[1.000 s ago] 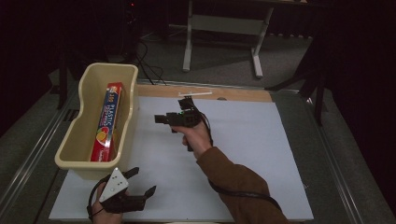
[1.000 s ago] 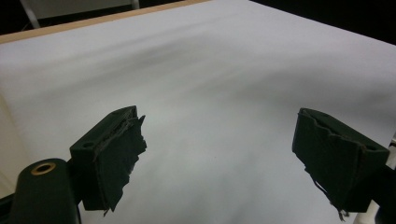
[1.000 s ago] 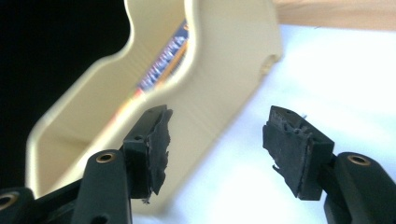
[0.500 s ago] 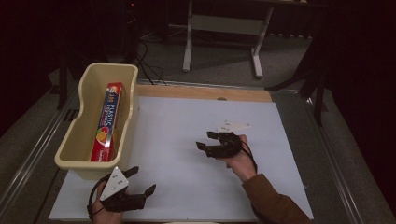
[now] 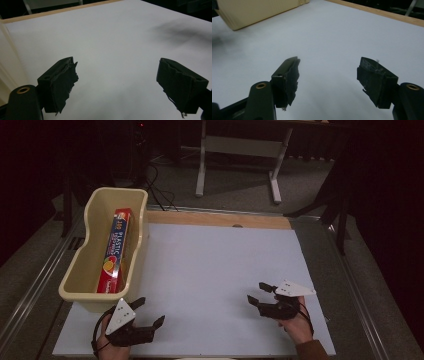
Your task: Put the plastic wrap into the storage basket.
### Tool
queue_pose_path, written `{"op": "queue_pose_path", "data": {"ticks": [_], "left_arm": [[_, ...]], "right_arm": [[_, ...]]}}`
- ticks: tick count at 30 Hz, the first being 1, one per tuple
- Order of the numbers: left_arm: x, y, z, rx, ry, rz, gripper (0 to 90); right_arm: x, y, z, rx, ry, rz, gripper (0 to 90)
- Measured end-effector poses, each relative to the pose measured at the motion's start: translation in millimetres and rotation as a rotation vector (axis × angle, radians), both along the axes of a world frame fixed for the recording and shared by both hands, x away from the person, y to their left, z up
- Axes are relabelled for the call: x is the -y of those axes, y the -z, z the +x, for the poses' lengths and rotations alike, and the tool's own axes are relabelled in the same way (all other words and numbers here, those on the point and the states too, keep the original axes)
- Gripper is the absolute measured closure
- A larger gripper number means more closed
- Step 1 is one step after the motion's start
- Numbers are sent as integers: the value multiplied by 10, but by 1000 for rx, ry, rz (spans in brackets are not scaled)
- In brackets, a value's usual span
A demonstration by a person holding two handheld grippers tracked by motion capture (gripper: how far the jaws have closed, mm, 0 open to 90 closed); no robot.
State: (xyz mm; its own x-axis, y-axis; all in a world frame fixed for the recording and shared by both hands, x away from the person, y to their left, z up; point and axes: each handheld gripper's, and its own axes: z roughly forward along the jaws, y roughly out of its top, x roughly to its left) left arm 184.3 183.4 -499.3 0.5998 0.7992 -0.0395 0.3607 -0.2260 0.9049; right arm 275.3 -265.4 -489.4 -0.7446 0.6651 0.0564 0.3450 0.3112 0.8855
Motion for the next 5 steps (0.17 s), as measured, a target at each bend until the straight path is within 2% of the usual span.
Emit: {"op": "queue_pose_path", "data": {"ticks": [3,5], "left_arm": [[2,2,2,-2,-1,1,157],[0,0,3,-1,-3,0,157]], "right_arm": [[67,25,-24,-7,3,29,322],[73,42,-6,-8,14,26,317]]}}
